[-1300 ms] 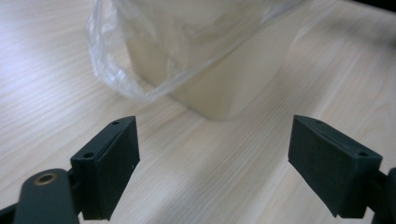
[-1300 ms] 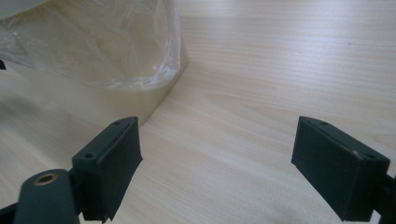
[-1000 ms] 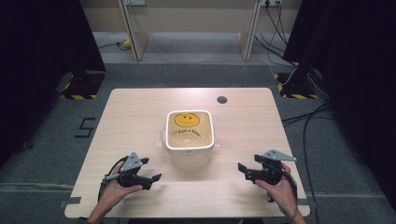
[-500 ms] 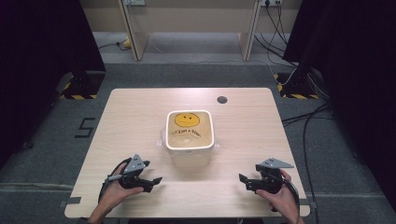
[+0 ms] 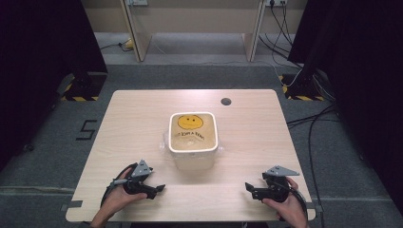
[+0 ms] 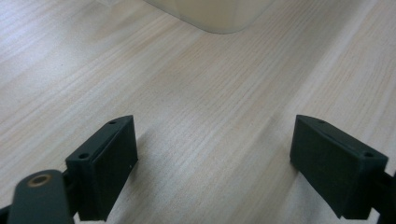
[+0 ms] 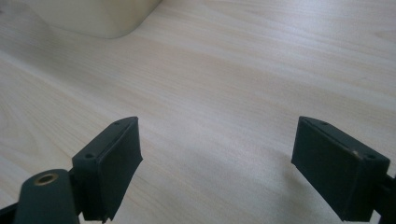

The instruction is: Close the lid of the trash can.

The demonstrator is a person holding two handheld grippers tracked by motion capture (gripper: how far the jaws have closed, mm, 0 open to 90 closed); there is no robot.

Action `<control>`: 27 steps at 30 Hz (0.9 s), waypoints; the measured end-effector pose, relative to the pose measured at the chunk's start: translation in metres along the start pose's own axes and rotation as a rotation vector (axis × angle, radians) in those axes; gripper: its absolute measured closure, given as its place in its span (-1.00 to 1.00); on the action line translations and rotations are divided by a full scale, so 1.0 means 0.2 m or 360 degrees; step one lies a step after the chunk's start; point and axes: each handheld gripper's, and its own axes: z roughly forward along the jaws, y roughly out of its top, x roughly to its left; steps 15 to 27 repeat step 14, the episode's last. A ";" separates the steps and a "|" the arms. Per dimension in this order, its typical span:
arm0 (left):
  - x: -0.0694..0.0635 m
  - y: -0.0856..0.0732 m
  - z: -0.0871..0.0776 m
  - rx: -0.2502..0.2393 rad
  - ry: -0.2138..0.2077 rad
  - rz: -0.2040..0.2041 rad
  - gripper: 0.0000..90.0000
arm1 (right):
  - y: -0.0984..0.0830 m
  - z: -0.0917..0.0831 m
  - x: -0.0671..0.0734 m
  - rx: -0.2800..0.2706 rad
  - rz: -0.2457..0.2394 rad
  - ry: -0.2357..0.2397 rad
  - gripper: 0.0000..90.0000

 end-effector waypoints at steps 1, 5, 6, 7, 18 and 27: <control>0.00 0.00 0.00 -0.0004 -0.0001 -0.0001 -0.72 | 0.00 0.00 0.00 0.0004 -0.0001 -0.0002 -0.65; 0.00 -0.01 0.01 -0.0022 -0.0010 0.0009 -0.78 | -0.01 0.00 0.00 0.0021 -0.0004 -0.0003 -0.65; 0.00 -0.01 0.01 -0.0024 -0.0011 0.0010 -0.78 | -0.01 0.00 0.00 0.0023 -0.0005 -0.0003 -0.65; 0.00 -0.01 0.01 -0.0026 -0.0011 0.0010 -0.78 | -0.01 0.00 0.00 0.0026 -0.0007 -0.0006 -0.65; 0.00 -0.02 0.01 -0.0048 -0.0016 0.0011 -0.82 | -0.01 0.01 0.00 0.0033 -0.0010 -0.0007 -0.65; 0.00 -0.02 0.01 -0.0048 -0.0016 0.0011 -0.82 | -0.01 0.01 0.00 0.0033 -0.0010 -0.0007 -0.65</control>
